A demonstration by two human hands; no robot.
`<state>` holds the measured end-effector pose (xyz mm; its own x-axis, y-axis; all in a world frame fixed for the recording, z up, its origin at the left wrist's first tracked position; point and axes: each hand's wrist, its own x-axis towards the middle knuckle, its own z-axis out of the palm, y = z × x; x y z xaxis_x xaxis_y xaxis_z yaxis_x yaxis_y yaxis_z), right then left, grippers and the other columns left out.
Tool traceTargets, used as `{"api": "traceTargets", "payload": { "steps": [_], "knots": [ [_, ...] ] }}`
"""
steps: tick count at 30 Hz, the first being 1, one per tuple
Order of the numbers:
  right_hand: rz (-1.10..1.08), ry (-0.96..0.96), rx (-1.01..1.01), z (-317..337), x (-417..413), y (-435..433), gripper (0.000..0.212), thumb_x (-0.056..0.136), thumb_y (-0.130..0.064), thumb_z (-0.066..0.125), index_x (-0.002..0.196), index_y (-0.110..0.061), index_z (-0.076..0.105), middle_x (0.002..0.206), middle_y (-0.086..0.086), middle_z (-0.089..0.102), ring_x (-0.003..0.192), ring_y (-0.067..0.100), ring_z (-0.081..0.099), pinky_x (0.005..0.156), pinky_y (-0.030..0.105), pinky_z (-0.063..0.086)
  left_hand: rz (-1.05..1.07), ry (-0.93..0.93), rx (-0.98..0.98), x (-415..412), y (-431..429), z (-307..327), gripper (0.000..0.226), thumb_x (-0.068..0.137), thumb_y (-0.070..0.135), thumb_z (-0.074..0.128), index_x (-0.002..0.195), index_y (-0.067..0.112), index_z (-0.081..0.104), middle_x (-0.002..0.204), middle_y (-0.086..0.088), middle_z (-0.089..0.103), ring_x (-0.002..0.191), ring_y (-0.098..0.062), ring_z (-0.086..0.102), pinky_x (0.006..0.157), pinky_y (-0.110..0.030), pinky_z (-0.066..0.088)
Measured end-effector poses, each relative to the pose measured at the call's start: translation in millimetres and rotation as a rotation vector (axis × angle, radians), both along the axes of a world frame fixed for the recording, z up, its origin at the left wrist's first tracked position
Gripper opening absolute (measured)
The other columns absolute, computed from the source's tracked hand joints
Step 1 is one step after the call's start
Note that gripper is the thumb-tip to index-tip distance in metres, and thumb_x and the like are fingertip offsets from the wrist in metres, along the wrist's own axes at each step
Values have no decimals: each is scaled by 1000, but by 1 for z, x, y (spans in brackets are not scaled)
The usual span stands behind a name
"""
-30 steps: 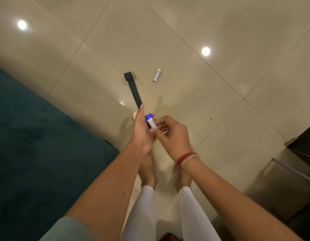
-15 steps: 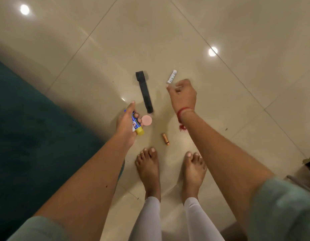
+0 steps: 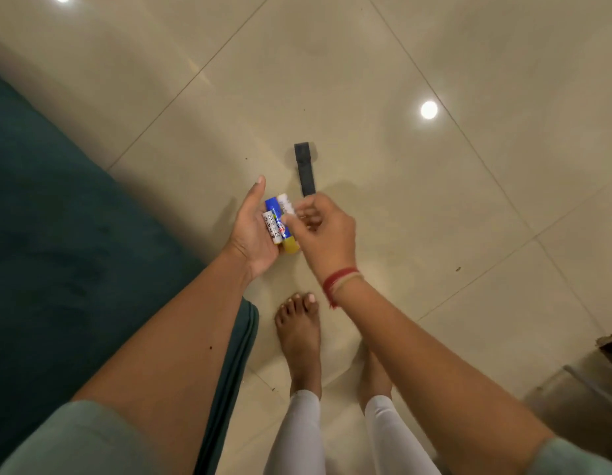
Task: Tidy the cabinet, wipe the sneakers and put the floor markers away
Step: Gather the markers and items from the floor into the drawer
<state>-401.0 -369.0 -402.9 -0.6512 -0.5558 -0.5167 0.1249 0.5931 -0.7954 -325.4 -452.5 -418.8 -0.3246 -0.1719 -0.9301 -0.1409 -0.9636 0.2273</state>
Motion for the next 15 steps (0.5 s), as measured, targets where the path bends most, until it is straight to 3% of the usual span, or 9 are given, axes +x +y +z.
{"api": "traceTargets", "payload": {
  "steps": [5,9,11,15],
  "knots": [
    [192,156,2,8,37,7,9,83,-12,62,86,-11,70,86,8,66,79,22,60,70,31,48,18,-81,6,-6,12,6,33,91,48,53,79,17,54,65,3,55,52,-9,53,56,-20,50],
    [-36,95,58,-2,30,38,8,83,-10,60,85,-12,67,88,7,63,69,9,57,67,21,49,59,-190,-39,0,12,-5,26,93,34,59,73,20,50,56,7,51,47,-9,48,52,-21,45],
    [9,108,258,-21,19,65,8,82,-10,61,90,-12,63,94,7,59,68,12,57,71,27,50,1,-235,-66,7,12,-10,28,93,34,60,70,21,49,54,7,51,48,-9,49,55,-22,46],
    [316,53,679,-59,14,112,29,84,-28,63,103,-9,50,108,12,51,89,36,56,76,39,46,-61,-287,-68,15,19,-19,32,90,40,63,68,21,49,54,7,51,48,-9,49,56,-23,46]
  ]
}}
